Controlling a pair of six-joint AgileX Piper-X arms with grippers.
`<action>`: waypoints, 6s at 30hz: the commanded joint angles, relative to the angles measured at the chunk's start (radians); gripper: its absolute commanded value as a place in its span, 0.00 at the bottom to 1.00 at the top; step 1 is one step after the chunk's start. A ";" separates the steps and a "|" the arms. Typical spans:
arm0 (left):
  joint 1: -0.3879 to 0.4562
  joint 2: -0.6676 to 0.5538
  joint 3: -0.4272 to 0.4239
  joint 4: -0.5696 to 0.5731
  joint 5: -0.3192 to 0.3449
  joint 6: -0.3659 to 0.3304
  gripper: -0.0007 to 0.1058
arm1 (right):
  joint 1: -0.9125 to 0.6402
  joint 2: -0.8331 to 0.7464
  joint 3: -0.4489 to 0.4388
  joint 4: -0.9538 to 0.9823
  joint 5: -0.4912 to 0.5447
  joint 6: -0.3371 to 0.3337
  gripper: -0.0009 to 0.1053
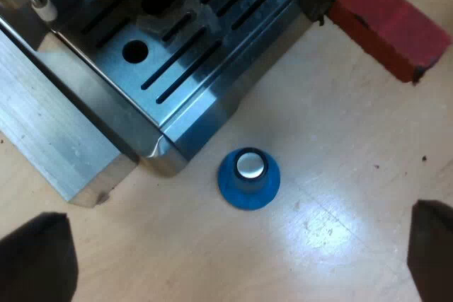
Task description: Put the handle in the coffee machine
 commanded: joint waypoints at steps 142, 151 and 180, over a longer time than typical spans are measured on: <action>0.273 -0.853 0.357 -0.148 -0.121 -0.206 0.92 | -1.223 -0.984 0.274 0.589 -0.582 -0.233 0.68; 0.273 -0.853 0.395 -0.099 -0.113 -0.206 0.92 | -1.223 -0.984 0.333 0.594 -0.582 -0.233 0.68; 0.273 -0.853 0.407 -0.107 -0.113 -0.206 0.92 | -1.223 -0.982 0.411 0.636 -0.582 -0.187 0.68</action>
